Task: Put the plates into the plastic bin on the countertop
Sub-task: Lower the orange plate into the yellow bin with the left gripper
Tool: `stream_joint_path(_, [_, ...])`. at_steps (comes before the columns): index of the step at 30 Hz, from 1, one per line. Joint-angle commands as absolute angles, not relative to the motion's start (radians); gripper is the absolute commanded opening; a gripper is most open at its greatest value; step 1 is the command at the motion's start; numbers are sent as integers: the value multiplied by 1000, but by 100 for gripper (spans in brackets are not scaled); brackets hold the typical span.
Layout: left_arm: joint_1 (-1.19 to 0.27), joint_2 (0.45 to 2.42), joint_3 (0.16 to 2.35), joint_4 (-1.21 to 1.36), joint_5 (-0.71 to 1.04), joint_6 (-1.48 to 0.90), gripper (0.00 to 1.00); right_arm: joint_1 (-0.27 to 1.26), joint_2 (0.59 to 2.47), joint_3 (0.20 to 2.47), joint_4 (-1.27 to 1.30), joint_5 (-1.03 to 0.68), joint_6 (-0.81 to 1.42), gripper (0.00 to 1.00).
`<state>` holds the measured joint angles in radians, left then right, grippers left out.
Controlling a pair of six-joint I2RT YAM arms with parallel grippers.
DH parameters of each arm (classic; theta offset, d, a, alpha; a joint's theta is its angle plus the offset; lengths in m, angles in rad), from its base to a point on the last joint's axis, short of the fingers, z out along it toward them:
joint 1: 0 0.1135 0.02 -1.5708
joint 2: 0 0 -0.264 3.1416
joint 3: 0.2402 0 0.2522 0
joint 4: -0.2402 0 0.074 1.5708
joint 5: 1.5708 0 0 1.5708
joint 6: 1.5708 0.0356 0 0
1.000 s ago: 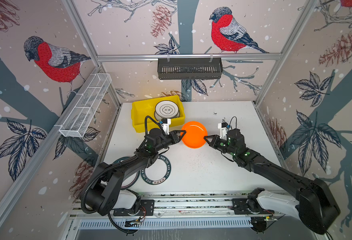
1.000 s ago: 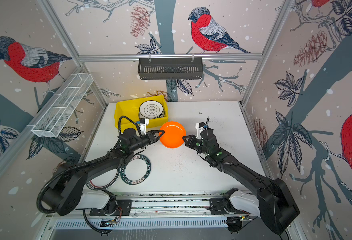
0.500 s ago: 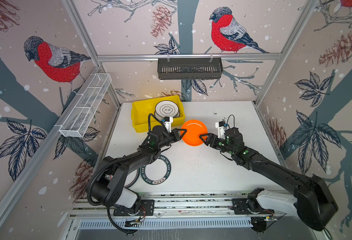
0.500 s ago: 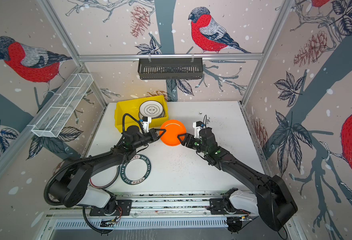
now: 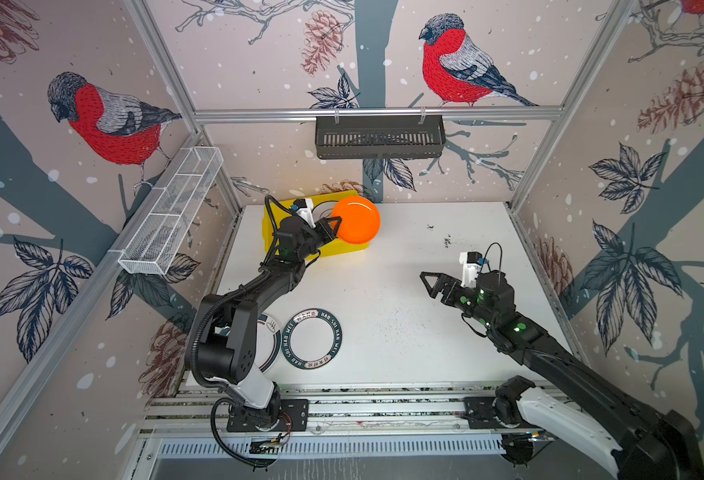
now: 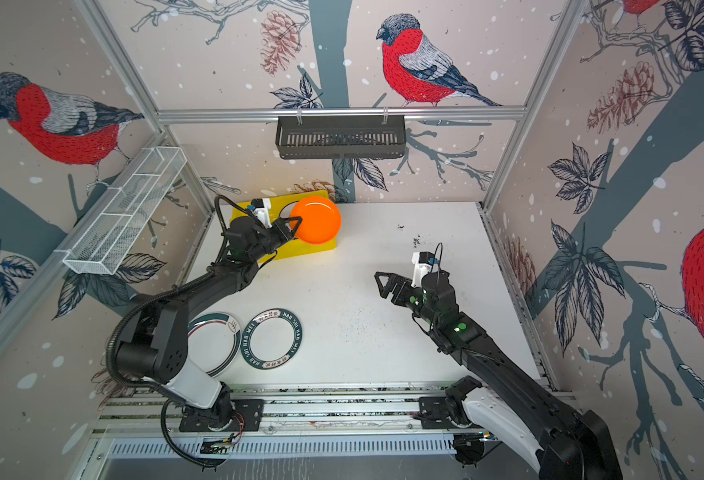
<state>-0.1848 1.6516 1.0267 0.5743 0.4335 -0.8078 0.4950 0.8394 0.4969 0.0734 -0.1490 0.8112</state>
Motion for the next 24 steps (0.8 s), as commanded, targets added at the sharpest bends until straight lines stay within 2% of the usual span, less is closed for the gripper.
stream_joint_path(1, [-121, 1721, 1099, 521, 350, -750, 0, 463, 769, 464, -7, -110, 792, 98])
stream_joint_path(7, [-82, 1939, 1345, 275, 171, -611, 0, 411, 631, 408, -77, -103, 791, 100])
stream_joint_path(17, [-81, 2188, 1631, 110, 142, -582, 2, 360, 609, 401, -129, -143, 776, 100])
stream_joint_path(19, [-81, 2198, 1648, 103, 142, -574, 39, 360, 615, 397, -131, -151, 776, 100])
stream_joint_path(21, [-82, 2196, 1649, 106, 155, -557, 62, 360, 624, 386, -124, -164, 781, 100])
stream_joint_path(23, [-87, 2183, 1643, 103, 157, -527, 93, 360, 635, 373, -106, -188, 788, 100])
stream_joint_path(24, [-94, 2171, 1636, 104, 154, -495, 97, 361, 642, 365, -95, -201, 791, 100])
